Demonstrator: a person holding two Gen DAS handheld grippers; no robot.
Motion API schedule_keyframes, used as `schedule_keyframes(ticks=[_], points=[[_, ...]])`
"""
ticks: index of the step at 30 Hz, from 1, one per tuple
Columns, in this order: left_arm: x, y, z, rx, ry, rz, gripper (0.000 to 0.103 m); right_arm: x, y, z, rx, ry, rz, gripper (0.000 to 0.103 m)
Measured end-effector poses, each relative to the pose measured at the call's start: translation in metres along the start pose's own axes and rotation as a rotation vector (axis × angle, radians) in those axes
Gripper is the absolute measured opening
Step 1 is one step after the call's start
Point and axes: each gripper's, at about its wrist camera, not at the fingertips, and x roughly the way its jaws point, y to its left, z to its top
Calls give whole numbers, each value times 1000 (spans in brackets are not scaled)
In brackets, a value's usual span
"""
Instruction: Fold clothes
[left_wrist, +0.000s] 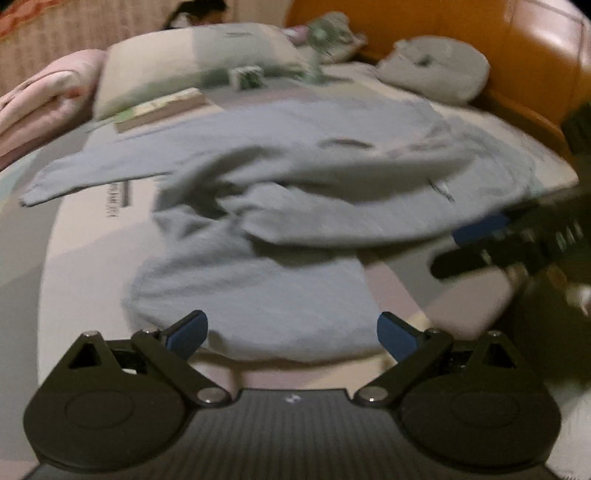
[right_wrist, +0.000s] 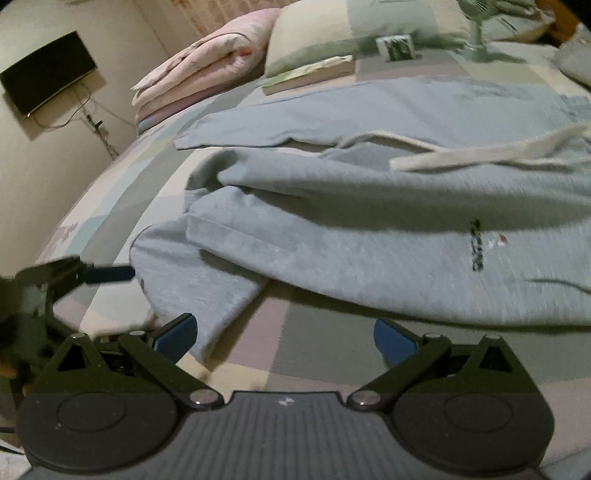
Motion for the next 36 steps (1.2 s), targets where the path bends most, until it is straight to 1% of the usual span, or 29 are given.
schedule_keyframes(ticks=[2, 4, 5, 8, 11, 13, 16, 19, 21, 23, 27, 28, 31, 32, 35, 36], points=[[3, -8, 1, 18, 1, -20, 98, -5, -4, -2, 9, -11, -8, 103], [11, -15, 5, 40, 0, -7, 98, -11, -8, -2, 14, -26, -21, 103], [16, -20, 7, 68, -2, 12, 98, -13, -11, -2, 20, -34, -24, 103], [35, -36, 9, 165, -2, 81, 98, -22, -19, -3, 44, -58, -33, 103], [43, -43, 7, 224, -14, 222, 98, -28, -28, -6, 72, -74, -44, 103], [38, -33, 8, 194, -17, 240, 99, -31, -33, -9, 89, -78, -42, 103], [27, -9, 7, 128, -15, 281, 99, -29, -38, -11, 109, -79, -38, 103], [19, 17, 5, 103, -9, 369, 99, -27, -40, -11, 123, -80, -28, 103], [16, 37, 4, 75, 4, 450, 99, -27, -38, -11, 117, -80, -21, 103], [13, 56, 4, 54, 10, 509, 99, -27, -36, -12, 107, -79, -21, 103], [9, 77, 6, 44, 34, 659, 98, -27, -31, -12, 102, -75, -19, 103], [4, 78, 7, 42, 23, 638, 98, -28, -30, -12, 101, -75, -20, 103], [-11, 69, 8, -12, -22, 503, 98, -26, -27, -11, 95, -68, -18, 103], [-16, 63, 9, -27, -38, 444, 98, -25, -26, -11, 93, -66, -19, 103], [-16, 37, 11, -30, -51, 278, 99, -21, -24, -10, 89, -56, -13, 103], [-12, 27, 11, -12, -48, 244, 99, -20, -23, -11, 88, -53, -10, 103]])
